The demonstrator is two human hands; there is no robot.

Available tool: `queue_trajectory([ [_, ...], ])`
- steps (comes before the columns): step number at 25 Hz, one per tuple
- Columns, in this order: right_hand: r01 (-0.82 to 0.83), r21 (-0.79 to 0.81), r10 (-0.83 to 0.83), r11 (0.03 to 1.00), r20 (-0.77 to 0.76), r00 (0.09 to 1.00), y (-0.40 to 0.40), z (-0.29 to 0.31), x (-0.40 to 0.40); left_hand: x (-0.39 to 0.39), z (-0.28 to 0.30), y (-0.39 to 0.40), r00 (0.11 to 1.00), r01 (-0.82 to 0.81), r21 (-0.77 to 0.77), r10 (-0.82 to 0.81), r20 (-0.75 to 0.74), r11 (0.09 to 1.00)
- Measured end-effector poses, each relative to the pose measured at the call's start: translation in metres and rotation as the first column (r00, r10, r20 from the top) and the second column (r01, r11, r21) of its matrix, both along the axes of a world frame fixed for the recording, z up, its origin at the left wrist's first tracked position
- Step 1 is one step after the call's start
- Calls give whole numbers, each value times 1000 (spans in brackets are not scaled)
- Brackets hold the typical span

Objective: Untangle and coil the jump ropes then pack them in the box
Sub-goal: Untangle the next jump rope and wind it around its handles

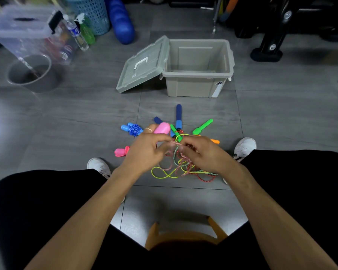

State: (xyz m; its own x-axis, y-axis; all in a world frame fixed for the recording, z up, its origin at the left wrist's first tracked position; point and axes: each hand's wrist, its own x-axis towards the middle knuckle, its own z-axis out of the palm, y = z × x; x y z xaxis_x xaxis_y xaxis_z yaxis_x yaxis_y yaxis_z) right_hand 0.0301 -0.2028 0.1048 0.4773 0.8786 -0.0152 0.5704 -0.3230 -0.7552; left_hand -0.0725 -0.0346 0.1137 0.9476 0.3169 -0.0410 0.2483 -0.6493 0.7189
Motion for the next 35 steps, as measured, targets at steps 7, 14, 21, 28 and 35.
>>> queue_trajectory([
  [7,76,-212,-49,974,129,990,-15,-33,17,-2,12,26,845,-514,-362,532,-55,778],
  [14,-63,-75,74,995,152,986,1,-11,4,-3,0,9,976,-32,-52,20,-217,998],
  [21,74,-41,-66,996,172,983,-5,-17,8,4,11,4,992,-109,-199,121,48,974],
  [28,140,-100,-132,985,86,988,-10,-27,13,-3,23,1,946,-253,-455,317,69,854],
  [35,74,-159,-69,984,35,997,-14,-13,10,-5,3,15,847,-511,-552,497,-189,660],
])
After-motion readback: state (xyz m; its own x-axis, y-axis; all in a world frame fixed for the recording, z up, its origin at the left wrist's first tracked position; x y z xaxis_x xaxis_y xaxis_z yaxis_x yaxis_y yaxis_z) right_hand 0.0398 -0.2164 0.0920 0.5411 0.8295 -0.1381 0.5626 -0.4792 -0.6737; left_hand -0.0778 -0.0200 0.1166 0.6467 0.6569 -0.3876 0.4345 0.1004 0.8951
